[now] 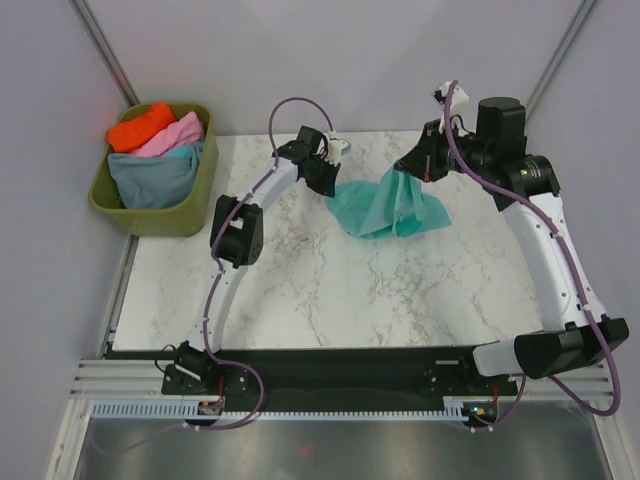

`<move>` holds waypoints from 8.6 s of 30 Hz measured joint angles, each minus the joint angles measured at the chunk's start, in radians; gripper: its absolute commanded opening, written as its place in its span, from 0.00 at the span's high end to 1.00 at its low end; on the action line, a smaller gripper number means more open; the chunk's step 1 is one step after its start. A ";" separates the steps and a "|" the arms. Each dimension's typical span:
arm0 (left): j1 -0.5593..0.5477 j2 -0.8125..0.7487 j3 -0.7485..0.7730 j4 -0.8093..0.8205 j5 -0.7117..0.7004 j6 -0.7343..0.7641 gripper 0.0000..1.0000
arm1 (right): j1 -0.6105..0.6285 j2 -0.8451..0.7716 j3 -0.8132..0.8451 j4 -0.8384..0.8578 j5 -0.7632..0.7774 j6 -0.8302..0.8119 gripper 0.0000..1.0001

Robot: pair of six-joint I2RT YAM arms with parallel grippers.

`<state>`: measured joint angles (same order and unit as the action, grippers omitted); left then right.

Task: Fold and stack the t-shirts
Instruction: Flatten the tshirt out

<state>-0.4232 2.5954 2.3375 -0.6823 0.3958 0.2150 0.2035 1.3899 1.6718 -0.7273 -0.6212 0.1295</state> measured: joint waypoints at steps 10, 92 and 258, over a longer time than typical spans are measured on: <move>-0.042 -0.072 -0.088 -0.003 -0.118 0.041 0.98 | -0.012 0.051 0.000 -0.003 0.049 -0.021 1.00; 0.219 -0.644 -0.635 -0.342 -0.048 0.010 0.14 | -0.044 1.353 0.868 0.033 -0.091 -0.029 0.27; 0.371 -0.518 0.285 -0.315 -0.002 0.032 0.98 | -0.252 0.634 0.686 0.018 0.359 -0.092 1.00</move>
<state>-0.0521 2.0777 2.6221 -0.9970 0.3939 0.2466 -0.0486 2.0243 2.3573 -0.7097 -0.2619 0.0376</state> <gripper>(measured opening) 0.029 0.007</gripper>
